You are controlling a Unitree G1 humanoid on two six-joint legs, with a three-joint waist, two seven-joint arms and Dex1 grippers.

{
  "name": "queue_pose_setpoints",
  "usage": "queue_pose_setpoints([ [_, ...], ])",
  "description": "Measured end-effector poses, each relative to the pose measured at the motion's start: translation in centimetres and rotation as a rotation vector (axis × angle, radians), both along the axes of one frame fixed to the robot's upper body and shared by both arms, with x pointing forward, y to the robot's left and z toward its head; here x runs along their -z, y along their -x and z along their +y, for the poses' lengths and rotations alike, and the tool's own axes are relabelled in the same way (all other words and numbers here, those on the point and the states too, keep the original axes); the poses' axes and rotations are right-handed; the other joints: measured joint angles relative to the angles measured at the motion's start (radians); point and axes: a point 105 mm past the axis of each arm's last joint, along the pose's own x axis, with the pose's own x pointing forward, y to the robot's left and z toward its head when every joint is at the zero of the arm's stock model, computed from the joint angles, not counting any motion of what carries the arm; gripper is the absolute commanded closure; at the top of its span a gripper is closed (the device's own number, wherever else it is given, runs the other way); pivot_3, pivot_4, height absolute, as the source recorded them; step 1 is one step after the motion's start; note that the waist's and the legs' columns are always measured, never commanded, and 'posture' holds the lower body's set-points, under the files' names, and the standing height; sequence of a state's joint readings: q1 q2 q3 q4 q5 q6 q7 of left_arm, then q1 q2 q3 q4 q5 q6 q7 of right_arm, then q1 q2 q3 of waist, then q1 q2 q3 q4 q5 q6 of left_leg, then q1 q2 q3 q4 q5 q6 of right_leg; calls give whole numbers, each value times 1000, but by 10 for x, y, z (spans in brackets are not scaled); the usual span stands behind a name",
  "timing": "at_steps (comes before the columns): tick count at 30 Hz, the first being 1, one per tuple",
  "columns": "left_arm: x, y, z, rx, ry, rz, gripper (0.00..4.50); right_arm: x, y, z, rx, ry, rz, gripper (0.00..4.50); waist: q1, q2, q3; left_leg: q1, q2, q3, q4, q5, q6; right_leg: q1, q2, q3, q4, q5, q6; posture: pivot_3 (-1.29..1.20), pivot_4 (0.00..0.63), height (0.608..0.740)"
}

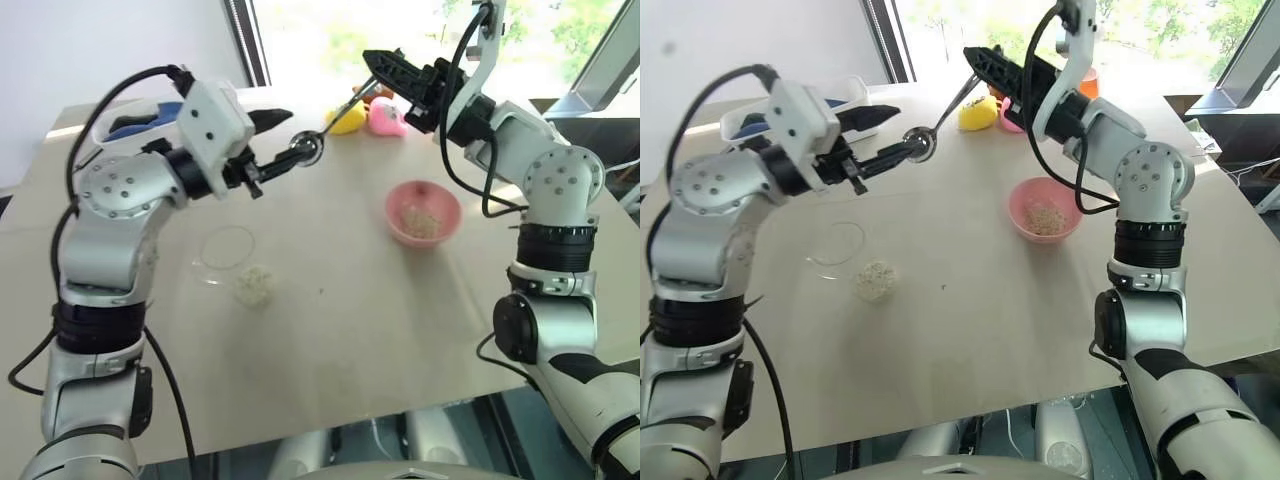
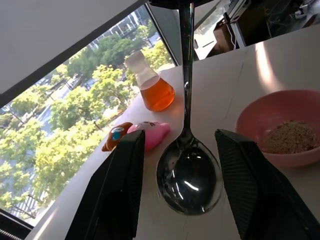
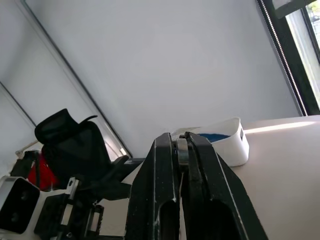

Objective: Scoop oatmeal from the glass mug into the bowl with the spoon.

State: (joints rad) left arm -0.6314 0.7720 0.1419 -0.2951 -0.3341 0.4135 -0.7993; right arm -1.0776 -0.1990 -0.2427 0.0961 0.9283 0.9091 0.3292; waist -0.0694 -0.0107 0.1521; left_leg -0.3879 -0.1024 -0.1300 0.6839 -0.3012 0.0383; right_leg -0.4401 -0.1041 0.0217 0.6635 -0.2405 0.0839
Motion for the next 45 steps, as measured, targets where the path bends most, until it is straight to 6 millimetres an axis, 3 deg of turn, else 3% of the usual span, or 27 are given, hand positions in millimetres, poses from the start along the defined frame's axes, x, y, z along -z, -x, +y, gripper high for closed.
queue_pose_setpoints([
  [5,-29,9,34,-188,163,-82,2189,4,-2,-2,1,14,38,4500,-1,0,0,0,0,0,0,0,0,0,0,0,0,0,0,0,150,740],
  [9,-25,24,71,-422,260,-152,2189,10,-10,-4,27,5,95,4500,-4,0,0,1,0,1,-1,0,0,0,0,2,1,0,0,0,150,740],
  [14,17,59,99,-607,384,-117,2189,14,-21,-11,50,-18,145,4500,3,0,0,0,0,2,0,0,0,0,1,2,-1,0,-1,0,150,740],
  [17,40,83,98,-623,493,-74,2189,16,-26,-14,61,-19,156,4500,8,0,-1,1,0,3,0,0,0,0,0,3,-1,1,-1,0,150,740],
  [21,85,117,89,-667,563,75,2189,17,-33,-21,81,-11,165,4500,13,0,-1,2,1,5,0,0,0,0,0,5,0,1,-2,0,150,740],
  [26,117,140,97,-727,549,142,2189,11,-33,-23,68,-17,148,4500,31,2,-1,5,3,7,-1,0,0,2,1,6,-1,2,-4,0,150,740],
  [33,155,130,104,-696,547,218,2189,11,-26,-17,17,4,155,4500,38,2,-1,4,2,7,-1,0,1,2,1,6,-1,2,-4,0,150,740],
  [45,167,104,111,-625,459,235,2189,-5,-5,-10,-36,2,106,4500,32,2,-1,4,2,7,-3,-1,1,1,1,6,-2,2,-4,0,150,740],
])
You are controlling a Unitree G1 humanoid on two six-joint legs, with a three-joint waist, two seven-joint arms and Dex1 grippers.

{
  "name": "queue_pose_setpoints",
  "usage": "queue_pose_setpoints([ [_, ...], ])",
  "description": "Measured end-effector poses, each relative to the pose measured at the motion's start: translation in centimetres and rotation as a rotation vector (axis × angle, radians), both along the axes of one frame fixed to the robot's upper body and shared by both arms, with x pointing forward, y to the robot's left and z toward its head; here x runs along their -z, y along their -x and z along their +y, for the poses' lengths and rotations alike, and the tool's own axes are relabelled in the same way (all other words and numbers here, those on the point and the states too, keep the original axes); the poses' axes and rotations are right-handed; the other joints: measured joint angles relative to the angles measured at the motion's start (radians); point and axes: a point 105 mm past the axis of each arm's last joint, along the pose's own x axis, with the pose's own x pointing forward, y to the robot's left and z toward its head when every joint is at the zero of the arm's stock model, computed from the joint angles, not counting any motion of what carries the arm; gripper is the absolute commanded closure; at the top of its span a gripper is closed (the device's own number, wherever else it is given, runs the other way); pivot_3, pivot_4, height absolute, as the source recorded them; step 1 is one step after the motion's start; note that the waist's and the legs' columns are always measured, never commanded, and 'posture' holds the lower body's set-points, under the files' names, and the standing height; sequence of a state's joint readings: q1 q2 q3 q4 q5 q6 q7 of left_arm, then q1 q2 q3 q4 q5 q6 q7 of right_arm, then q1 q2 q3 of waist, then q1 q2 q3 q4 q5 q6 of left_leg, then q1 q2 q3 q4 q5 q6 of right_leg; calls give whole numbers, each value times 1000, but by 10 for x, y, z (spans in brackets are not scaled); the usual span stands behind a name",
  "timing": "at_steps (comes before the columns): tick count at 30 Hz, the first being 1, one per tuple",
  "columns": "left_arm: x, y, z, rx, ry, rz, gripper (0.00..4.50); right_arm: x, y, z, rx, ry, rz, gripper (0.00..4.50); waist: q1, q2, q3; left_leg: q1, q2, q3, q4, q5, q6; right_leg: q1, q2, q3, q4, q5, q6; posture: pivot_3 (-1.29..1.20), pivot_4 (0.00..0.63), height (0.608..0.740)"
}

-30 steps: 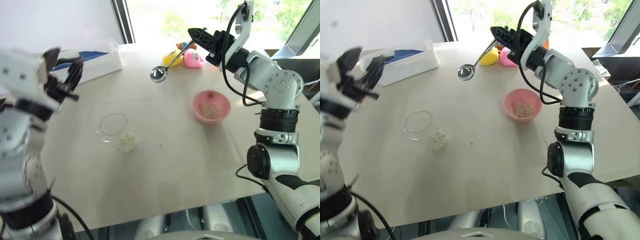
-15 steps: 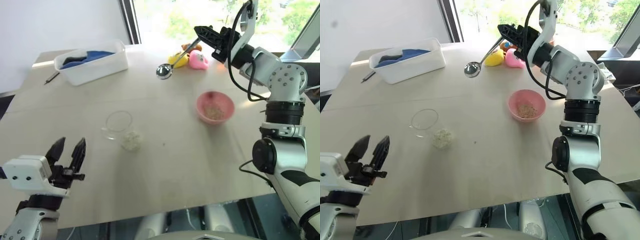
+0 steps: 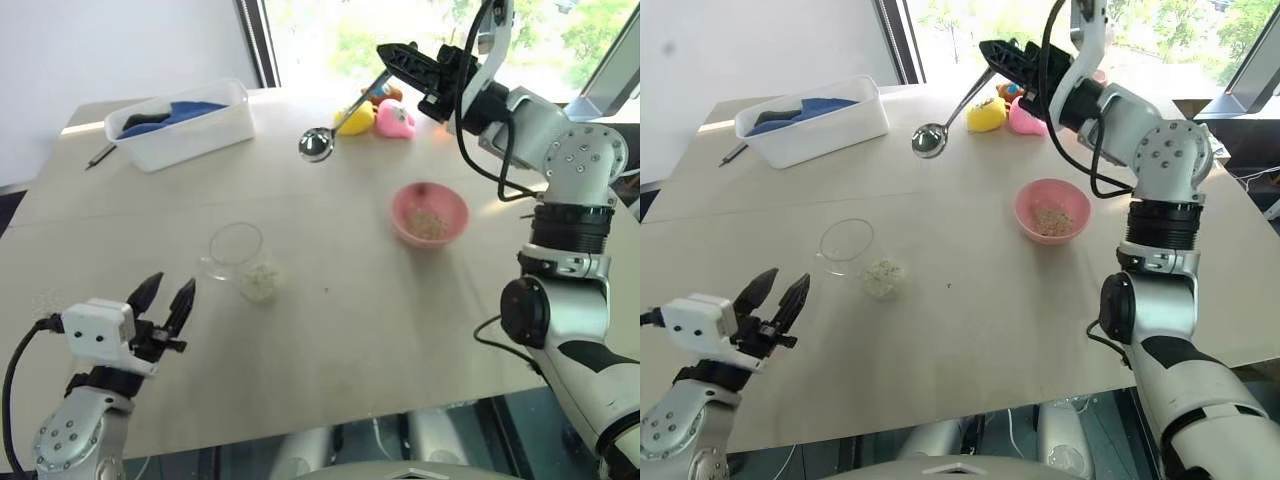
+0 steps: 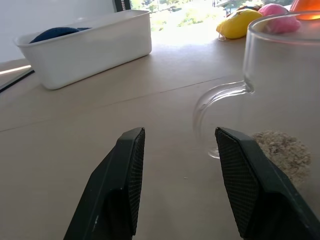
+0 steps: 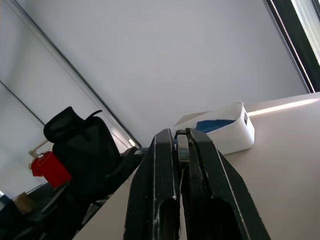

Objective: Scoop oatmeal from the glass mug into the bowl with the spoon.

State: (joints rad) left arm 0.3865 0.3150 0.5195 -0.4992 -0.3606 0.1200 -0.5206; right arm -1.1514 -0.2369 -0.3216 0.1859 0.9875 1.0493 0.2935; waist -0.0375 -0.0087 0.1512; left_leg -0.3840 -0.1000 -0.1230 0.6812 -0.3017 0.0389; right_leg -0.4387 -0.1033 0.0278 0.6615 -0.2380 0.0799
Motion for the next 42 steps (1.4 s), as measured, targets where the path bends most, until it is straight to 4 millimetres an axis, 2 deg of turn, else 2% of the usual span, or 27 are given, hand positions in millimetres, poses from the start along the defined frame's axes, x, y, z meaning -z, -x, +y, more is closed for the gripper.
queue_pose_setpoints([
  [8,1,-23,-6,53,-10,-4,2189,7,0,-9,33,22,30,4500,0,0,0,0,0,0,0,0,0,0,0,0,1,0,0,0,150,740],
  [14,8,-42,-7,79,-31,19,2189,4,2,-12,52,22,23,4500,-3,0,0,0,0,0,0,0,0,-1,0,0,0,0,0,0,150,740],
  [19,8,-47,-10,92,-31,16,2189,6,1,-14,67,27,31,4500,-3,0,0,-1,0,0,0,0,0,-1,0,0,0,0,0,0,150,740],
  [22,8,-47,-10,92,-30,17,3080,7,1,-16,80,29,35,4500,-3,0,0,-1,0,0,0,0,0,-1,0,0,0,0,0,0,150,740],
  [24,8,-47,-10,87,-29,17,3857,8,1,-17,83,29,36,4500,-3,0,0,-1,0,0,0,0,0,-1,0,0,0,0,0,0,150,740],
  [25,9,-47,-10,83,-26,17,4442,10,0,-17,85,28,42,4500,-3,0,0,-1,0,0,0,0,0,-1,0,0,0,0,0,0,150,740],
  [27,0,-47,-16,100,-21,-22,4475,11,0,-18,87,26,47,4500,-2,0,0,-1,0,0,0,0,0,-1,-1,0,0,0,0,0,150,740],
  [36,0,-50,-14,79,-22,-17,4475,9,2,-20,90,19,34,4500,-3,0,0,0,0,0,-1,0,0,-1,-1,0,1,0,0,0,150,740],
  [42,-9,-69,-18,44,12,-16,4475,8,3,-18,78,15,29,4500,1,0,0,-1,0,-1,0,0,0,-1,0,-1,1,0,0,0,150,740],
])
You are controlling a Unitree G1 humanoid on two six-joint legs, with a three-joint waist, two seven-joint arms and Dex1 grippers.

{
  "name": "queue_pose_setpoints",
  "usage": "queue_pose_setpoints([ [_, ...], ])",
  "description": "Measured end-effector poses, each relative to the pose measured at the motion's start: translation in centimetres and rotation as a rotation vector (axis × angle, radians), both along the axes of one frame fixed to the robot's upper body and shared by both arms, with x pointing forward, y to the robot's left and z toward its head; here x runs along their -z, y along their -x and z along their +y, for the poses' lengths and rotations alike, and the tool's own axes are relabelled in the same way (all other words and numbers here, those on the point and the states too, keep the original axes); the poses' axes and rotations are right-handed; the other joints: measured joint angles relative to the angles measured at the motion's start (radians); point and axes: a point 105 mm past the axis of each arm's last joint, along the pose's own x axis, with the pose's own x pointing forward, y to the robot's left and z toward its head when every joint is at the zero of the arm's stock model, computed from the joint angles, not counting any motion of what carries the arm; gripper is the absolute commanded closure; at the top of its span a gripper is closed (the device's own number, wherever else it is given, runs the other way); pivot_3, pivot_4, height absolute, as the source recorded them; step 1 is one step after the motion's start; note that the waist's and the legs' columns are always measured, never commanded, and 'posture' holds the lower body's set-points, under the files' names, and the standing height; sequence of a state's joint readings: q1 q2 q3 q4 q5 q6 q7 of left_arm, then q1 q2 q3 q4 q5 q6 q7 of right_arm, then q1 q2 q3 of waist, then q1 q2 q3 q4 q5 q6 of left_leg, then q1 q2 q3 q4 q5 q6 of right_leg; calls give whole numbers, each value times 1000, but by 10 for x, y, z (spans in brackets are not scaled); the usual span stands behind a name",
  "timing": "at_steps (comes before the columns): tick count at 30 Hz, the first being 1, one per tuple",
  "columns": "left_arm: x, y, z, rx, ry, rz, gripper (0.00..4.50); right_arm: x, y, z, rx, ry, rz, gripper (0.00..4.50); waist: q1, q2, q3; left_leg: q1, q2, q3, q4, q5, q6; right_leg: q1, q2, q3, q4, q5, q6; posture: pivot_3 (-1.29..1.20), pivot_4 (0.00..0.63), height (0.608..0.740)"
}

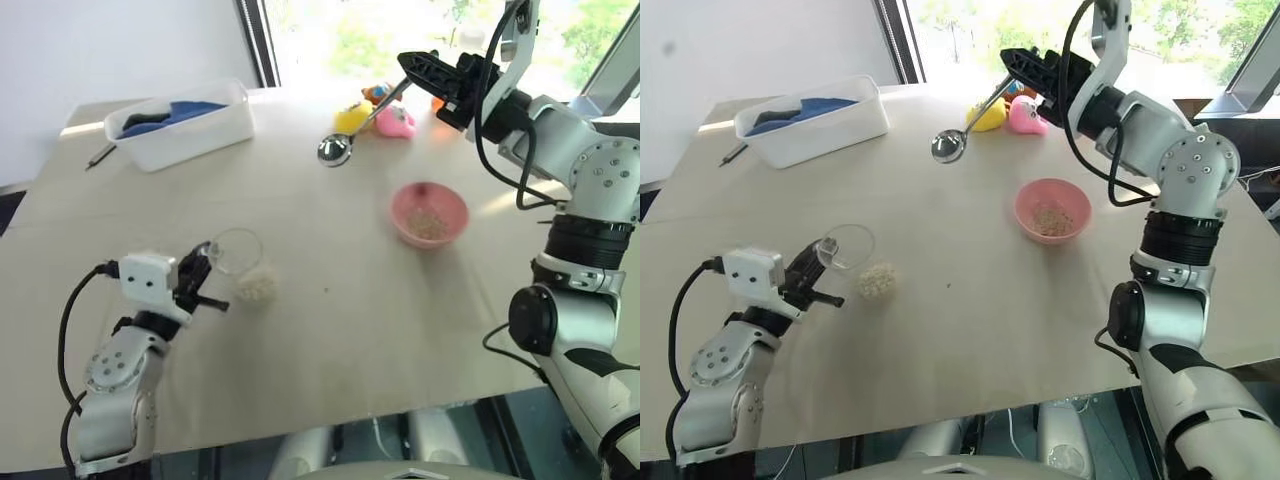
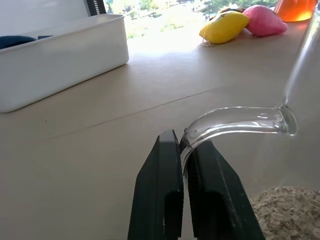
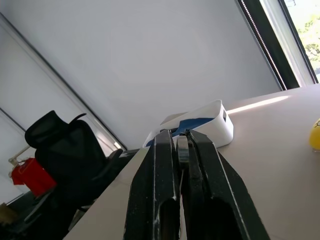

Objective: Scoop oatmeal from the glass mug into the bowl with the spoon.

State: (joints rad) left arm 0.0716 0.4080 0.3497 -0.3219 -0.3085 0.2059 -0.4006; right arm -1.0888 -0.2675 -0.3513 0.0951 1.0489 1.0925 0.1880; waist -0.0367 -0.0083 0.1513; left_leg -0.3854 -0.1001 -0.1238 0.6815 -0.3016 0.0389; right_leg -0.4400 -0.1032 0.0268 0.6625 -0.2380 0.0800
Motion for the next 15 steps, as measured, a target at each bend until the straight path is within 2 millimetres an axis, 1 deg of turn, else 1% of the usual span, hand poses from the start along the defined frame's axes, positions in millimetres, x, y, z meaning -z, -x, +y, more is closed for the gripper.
queue_pose_setpoints([
  [2,-18,-18,-8,-4,14,-33,4475,0,2,3,-16,-5,-2,4500,2,0,0,-1,-1,-1,1,0,0,0,0,-1,0,0,0,0,150,740],
  [3,-26,-24,-13,3,10,-50,4475,0,2,5,-25,-5,-2,4500,1,0,0,-2,-1,-1,2,0,0,0,0,-1,0,0,0,0,150,740],
  [5,-40,-36,-26,39,-3,-68,4475,0,4,9,-41,-5,-4,4500,-2,0,0,-2,-1,-1,2,0,0,0,0,-1,-1,0,0,0,150,740],
  [6,-45,-43,-36,68,-18,-69,4475,0,5,12,-51,-3,-5,4500,-4,0,0,-2,-1,-1,2,0,0,0,0,-1,-1,0,0,0,150,740],
  [9,-50,-52,-49,112,-37,-64,4475,-1,6,16,-63,-1,-12,4500,-10,0,0,-2,-1,0,1,0,0,-2,0,-1,0,0,0,0,150,740],
  [12,-55,-65,-64,167,-66,-55,4475,-2,11,26,-91,8,-37,4500,-12,0,0,-4,-1,0,1,0,0,-4,0,-1,1,0,0,0,150,740],
  [15,-61,-72,-71,196,-98,-58,4475,-1,13,31,-97,29,-51,4500,-13,0,0,-5,-1,0,2,0,0,-4,0,-1,1,0,0,0,150,740],
])
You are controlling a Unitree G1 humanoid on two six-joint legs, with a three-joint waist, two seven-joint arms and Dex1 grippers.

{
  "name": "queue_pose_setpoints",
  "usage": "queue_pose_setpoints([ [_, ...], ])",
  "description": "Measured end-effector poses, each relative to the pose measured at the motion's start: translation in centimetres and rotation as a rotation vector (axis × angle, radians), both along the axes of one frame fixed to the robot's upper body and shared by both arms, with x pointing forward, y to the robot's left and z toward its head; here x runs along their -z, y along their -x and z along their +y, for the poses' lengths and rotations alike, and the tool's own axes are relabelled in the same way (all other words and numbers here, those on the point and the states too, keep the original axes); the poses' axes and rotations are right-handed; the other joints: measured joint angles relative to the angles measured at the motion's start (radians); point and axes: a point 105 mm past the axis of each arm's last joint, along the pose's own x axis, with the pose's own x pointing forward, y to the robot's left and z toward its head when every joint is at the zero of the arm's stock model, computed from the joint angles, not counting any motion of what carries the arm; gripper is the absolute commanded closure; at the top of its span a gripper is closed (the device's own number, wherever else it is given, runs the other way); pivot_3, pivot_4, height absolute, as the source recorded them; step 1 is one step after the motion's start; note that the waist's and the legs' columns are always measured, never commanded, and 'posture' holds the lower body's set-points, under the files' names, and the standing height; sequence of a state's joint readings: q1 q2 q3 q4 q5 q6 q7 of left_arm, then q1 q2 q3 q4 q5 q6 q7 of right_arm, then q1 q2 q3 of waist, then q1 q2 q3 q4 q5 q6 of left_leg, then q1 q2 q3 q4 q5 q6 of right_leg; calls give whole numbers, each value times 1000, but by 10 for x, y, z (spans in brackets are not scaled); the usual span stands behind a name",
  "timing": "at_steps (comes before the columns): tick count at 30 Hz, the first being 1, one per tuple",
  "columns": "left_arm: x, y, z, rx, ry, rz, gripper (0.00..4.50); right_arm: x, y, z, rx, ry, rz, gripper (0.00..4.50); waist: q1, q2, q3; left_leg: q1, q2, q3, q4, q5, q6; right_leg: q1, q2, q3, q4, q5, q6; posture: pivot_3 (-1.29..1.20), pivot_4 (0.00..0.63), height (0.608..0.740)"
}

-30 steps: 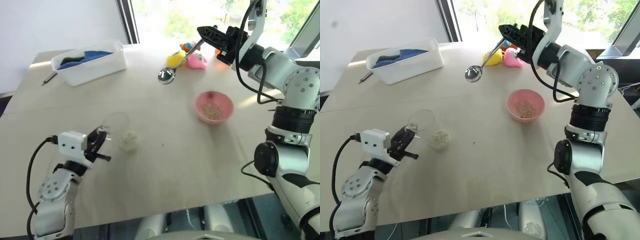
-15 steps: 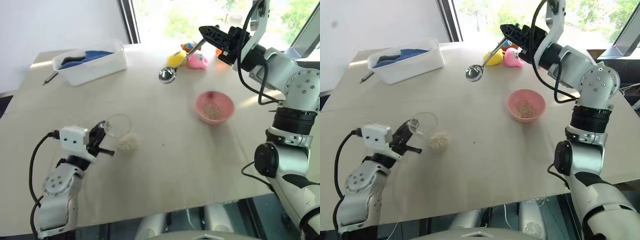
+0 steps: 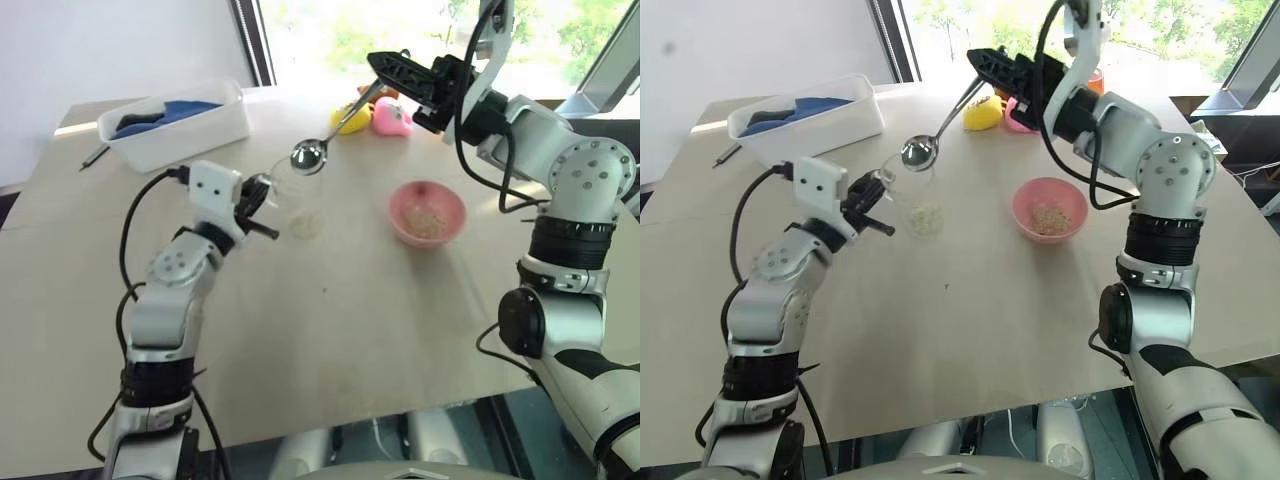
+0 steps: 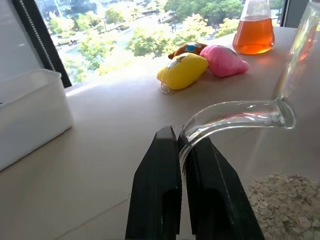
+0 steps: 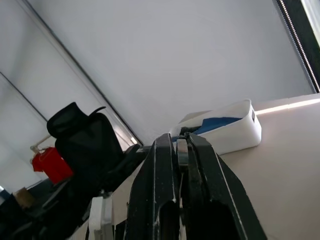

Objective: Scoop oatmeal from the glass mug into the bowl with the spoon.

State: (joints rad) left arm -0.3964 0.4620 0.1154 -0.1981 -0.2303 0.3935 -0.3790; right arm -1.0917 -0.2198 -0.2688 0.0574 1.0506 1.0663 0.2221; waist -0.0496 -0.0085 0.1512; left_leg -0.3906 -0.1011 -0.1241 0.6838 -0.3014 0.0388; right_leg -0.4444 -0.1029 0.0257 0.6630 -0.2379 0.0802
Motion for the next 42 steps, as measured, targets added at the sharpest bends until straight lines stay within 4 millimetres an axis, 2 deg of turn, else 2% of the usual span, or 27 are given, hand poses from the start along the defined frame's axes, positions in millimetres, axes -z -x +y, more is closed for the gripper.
queue_pose_setpoints([
  [5,7,-9,8,-21,-36,38,4475,7,0,-4,29,54,-29,4500,2,0,0,-3,0,-1,1,0,0,-3,0,-1,0,0,0,0,150,740],
  [10,18,-14,7,-15,-81,85,4475,19,5,10,55,196,-137,4500,-3,0,0,-3,0,-1,1,0,0,-4,0,-1,0,0,0,0,150,740],
  [11,13,-16,4,-9,-96,68,4475,29,8,22,46,255,-169,4500,-5,0,0,-4,0,-1,1,0,0,-4,0,-1,0,0,0,0,150,740],
  [15,-9,-12,-5,19,-120,-41,4475,58,10,46,36,367,-201,4500,-11,0,0,-4,-1,-1,2,0,0,-4,-1,-1,0,0,0,0,150,740],
  [18,-8,-11,-7,25,-142,-60,4475,65,11,55,28,429,-267,4500,-14,0,0,-4,-1,-1,2,0,0,-4,-1,-1,0,0,0,0,150,740],
  [24,-9,-10,-12,35,-163,-92,4475,71,8,57,12,453,-286,4500,-14,0,0,-4,-1,-2,2,0,0,-3,0,-2,0,0,0,0,150,740],
  [29,-3,-10,-15,49,-184,-88,4475,79,7,60,-2,413,-215,4500,-19,0,0,-4,-1,-2,2,0,0,-3,0,-2,1,0,0,0,150,740],
  [32,-2,-9,-16,54,-194,-88,4475,83,3,58,13,349,-102,4500,-19,0,0,-4,-1,-2,3,0,0,-3,0,-2,1,0,0,0,150,740],
  [42,3,-11,-17,70,-190,-91,4475,87,-17,37,90,183,203,4500,-20,0,0,-4,-1,-2,3,0,0,-3,0,-2,1,0,0,0,150,740],
])
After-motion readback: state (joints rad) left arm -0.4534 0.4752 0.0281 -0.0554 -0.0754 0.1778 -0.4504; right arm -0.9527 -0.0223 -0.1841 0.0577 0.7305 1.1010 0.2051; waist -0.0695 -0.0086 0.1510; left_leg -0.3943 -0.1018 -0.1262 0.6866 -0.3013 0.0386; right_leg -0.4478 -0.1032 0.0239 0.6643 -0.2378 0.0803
